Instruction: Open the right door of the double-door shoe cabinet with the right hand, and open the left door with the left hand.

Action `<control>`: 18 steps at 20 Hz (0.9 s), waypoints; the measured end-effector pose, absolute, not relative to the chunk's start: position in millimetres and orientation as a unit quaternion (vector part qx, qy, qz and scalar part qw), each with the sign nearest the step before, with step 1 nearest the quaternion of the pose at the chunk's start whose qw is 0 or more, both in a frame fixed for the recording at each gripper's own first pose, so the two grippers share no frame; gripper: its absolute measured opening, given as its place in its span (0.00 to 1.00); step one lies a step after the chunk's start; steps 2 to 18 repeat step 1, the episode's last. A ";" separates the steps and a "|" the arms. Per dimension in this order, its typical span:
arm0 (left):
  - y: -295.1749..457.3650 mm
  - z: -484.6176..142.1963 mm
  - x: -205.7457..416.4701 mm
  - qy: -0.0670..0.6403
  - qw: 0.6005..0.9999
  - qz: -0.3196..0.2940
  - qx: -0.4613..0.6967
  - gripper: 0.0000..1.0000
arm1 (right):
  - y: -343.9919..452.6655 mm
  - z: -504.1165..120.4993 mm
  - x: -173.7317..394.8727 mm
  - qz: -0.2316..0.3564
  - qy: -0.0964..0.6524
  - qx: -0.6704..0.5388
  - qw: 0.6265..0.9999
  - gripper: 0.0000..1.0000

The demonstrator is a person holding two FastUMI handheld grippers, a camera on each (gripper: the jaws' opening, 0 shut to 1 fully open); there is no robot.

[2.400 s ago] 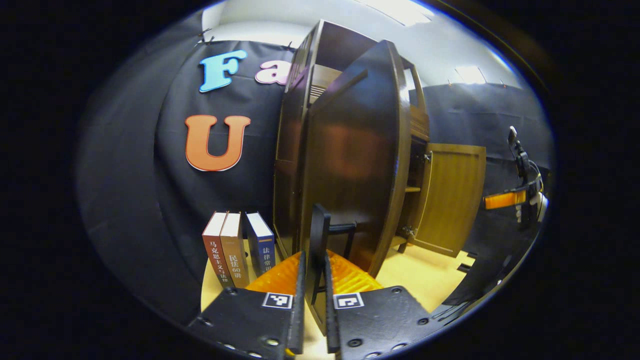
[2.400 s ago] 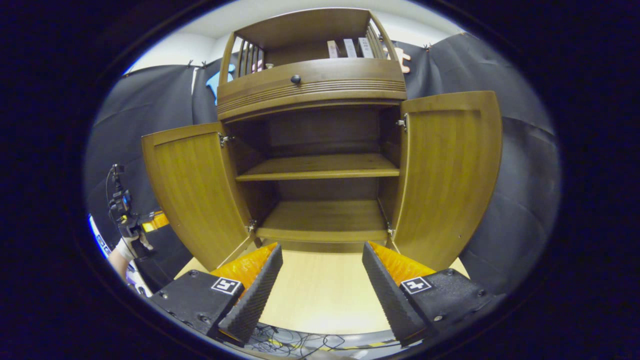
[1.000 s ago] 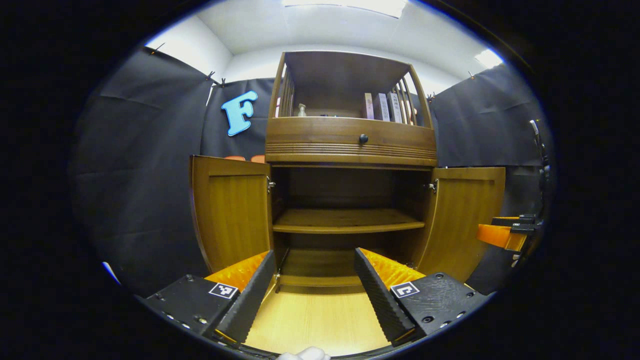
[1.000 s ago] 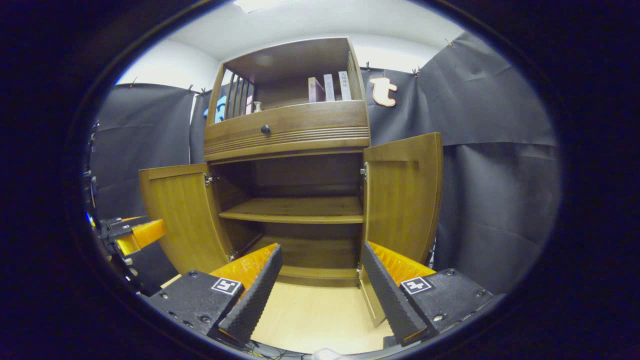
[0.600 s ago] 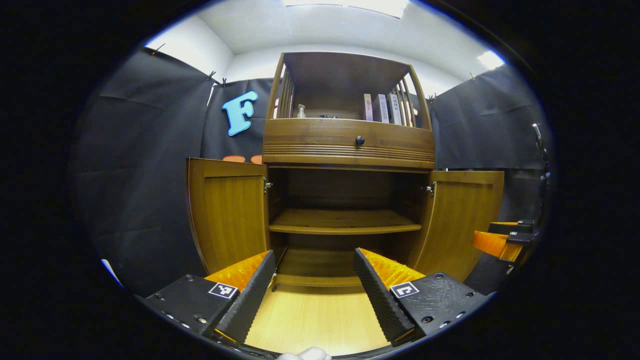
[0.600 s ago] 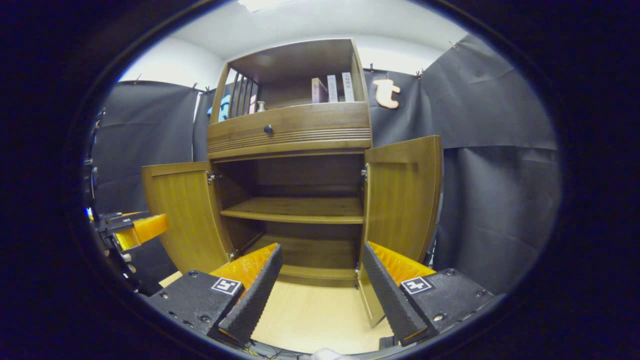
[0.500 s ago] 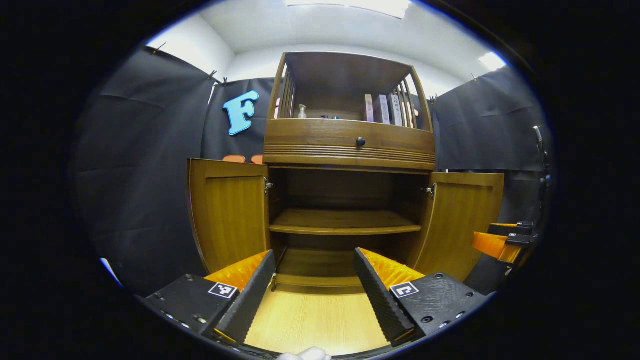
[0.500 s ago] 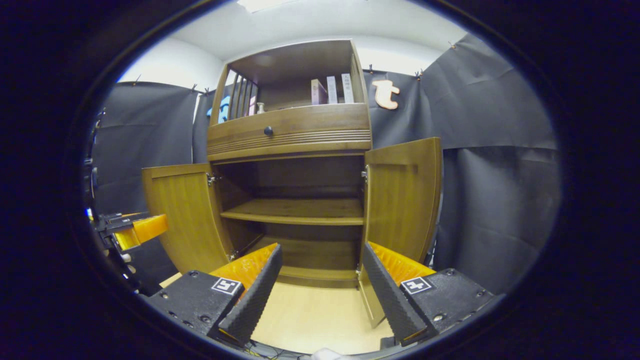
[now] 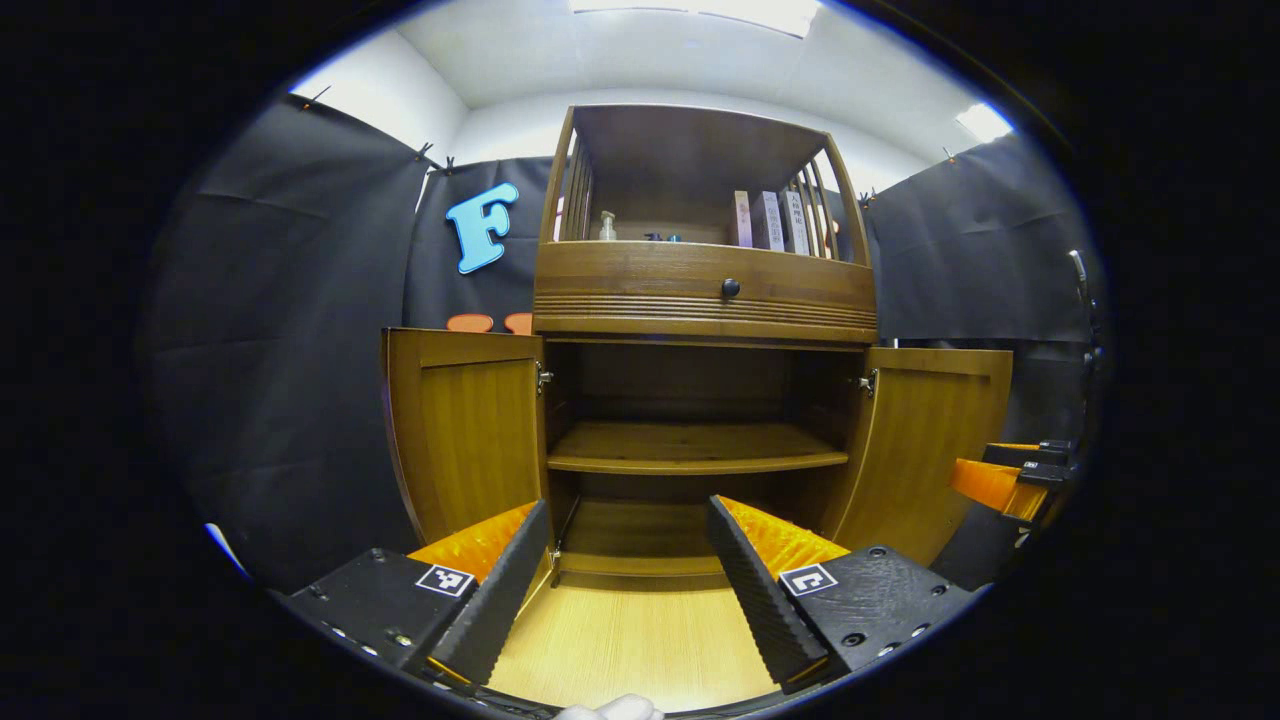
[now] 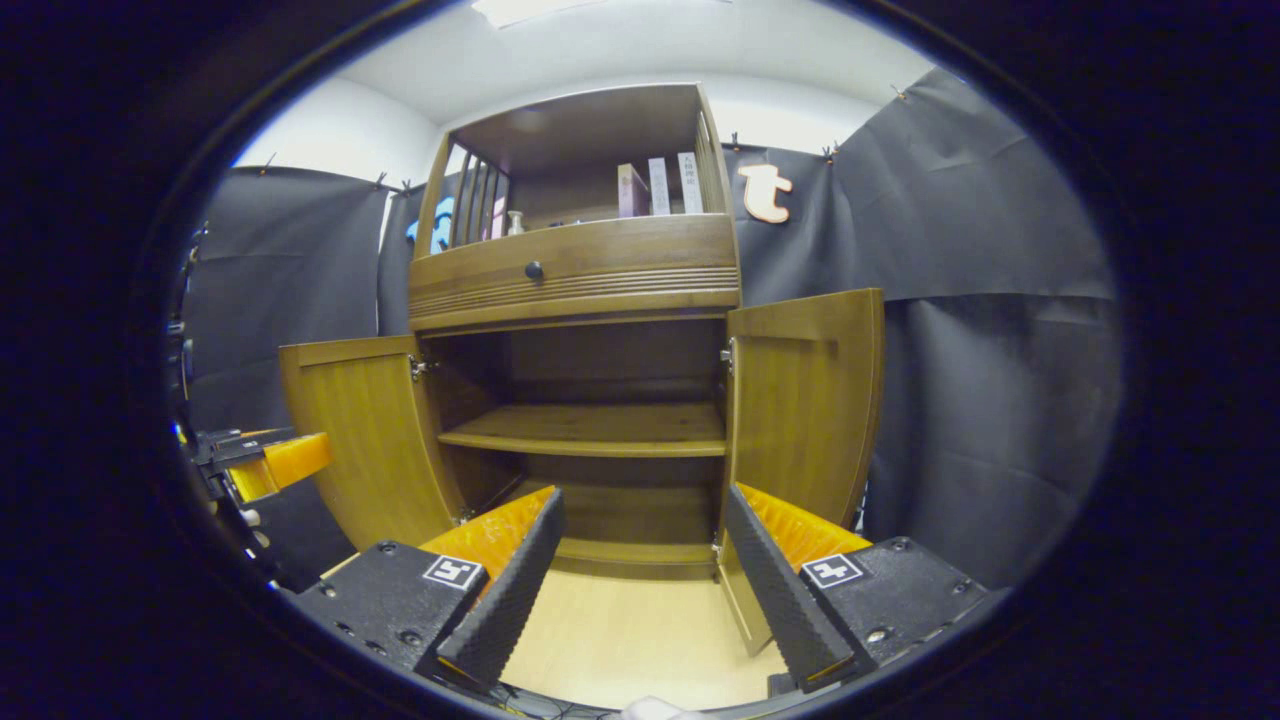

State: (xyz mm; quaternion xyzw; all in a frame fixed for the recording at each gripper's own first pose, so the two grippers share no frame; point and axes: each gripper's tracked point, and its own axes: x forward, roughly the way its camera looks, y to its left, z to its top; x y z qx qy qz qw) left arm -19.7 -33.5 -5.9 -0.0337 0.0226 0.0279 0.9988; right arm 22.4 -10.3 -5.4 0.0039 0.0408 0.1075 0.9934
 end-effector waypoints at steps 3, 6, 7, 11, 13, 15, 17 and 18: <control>-34.1 -4.2 -18.6 0.022 0.999 0.026 -0.031 0.95 | -9.7 -4.4 22.1 0.106 0.040 0.004 0.994 1.00; -34.1 -4.2 -18.6 0.022 0.999 0.026 -0.031 0.95 | -9.7 -4.4 22.1 0.106 0.040 0.004 0.994 1.00; -34.1 -4.2 -18.6 0.022 0.999 0.026 -0.031 0.95 | -9.7 -4.4 22.1 0.106 0.040 0.004 0.994 1.00; -34.1 -4.2 -18.6 0.022 0.999 0.026 -0.031 0.95 | -9.7 -4.4 22.1 0.106 0.040 0.004 0.994 1.00; -34.1 -4.2 -18.6 0.022 0.999 0.026 -0.031 0.95 | -9.7 -4.4 22.1 0.106 0.040 0.004 0.994 1.00; -34.1 -4.2 -18.6 0.022 0.999 0.026 -0.031 0.95 | -9.7 -4.4 22.1 0.106 0.040 0.004 0.994 1.00; -34.1 -4.2 -18.6 0.022 0.999 0.026 -0.031 0.95 | -9.7 -4.4 22.1 0.106 0.040 0.004 0.994 1.00; -34.1 -4.2 -18.6 0.022 0.999 0.026 -0.031 0.95 | -9.7 -4.4 22.1 0.106 0.040 0.004 0.994 1.00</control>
